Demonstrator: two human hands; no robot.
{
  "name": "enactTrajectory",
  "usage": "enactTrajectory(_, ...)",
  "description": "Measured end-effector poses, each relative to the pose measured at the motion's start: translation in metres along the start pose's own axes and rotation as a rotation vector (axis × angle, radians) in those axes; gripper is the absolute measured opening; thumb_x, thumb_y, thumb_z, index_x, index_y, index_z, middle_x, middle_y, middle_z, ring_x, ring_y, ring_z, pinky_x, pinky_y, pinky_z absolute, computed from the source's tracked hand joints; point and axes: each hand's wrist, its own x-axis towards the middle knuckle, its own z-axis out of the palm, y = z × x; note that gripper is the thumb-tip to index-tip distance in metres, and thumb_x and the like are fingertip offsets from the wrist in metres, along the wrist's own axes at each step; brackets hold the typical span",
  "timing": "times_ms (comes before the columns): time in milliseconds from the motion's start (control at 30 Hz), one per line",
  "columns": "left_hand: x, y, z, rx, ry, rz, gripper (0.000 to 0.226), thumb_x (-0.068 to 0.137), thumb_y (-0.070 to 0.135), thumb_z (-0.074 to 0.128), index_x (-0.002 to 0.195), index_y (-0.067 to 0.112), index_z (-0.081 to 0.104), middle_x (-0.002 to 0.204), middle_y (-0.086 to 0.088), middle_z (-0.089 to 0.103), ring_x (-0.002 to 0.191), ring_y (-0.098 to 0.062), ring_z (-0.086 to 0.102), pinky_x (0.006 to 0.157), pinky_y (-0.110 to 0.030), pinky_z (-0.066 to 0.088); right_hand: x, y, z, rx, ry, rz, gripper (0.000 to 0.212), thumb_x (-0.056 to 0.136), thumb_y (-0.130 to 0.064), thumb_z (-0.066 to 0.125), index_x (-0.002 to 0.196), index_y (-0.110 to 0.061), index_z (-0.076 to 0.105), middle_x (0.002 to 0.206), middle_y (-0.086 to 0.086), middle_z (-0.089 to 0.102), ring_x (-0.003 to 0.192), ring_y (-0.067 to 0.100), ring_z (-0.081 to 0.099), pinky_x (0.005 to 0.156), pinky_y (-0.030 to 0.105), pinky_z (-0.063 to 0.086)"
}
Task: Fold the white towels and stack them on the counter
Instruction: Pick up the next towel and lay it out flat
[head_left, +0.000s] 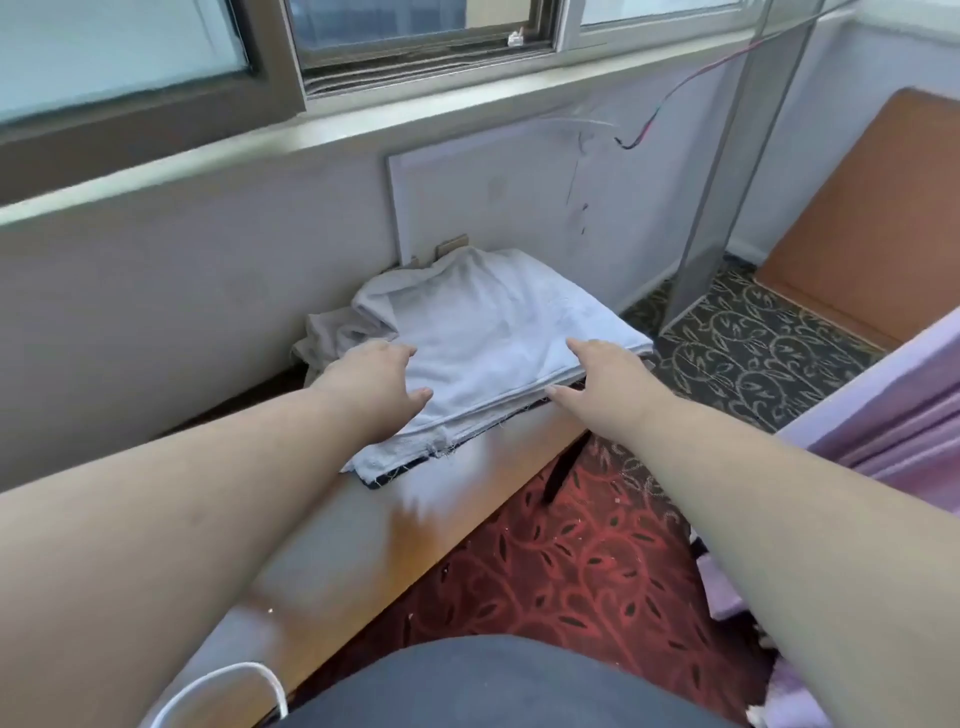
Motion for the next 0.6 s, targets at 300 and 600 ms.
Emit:
enactTrajectory(300, 0.035, 0.039, 0.033, -0.087, -0.004, -0.246, 0.072, 0.092, 0.053, 0.052, 0.152, 0.022, 0.028, 0.155, -0.005, 0.032, 0.141, -0.027, 0.032, 0.11, -0.04, 0.032, 0.103, 0.037, -0.019, -0.075, -0.149, -0.181, 0.08, 0.093, -0.058, 0.053, 0.157, -0.022, 0.023, 0.163, 0.004, 0.023, 0.151, 0.021, 0.012, 0.121, 0.042, 0.019)
enactTrajectory(600, 0.113, 0.006, 0.05, -0.103, -0.017, -0.316, 0.074, 0.092, 0.051, 0.054, 0.152, 0.018, 0.028, 0.156, -0.006, 0.031, 0.143, -0.027, 0.028, 0.113, -0.04, 0.028, 0.188, 0.034, 0.017, -0.065, -0.276, -0.181, 0.08, 0.092, -0.057, 0.056, 0.158, -0.027, 0.019, 0.164, 0.002, 0.017, 0.152, 0.021, 0.004, 0.12, 0.042, 0.018)
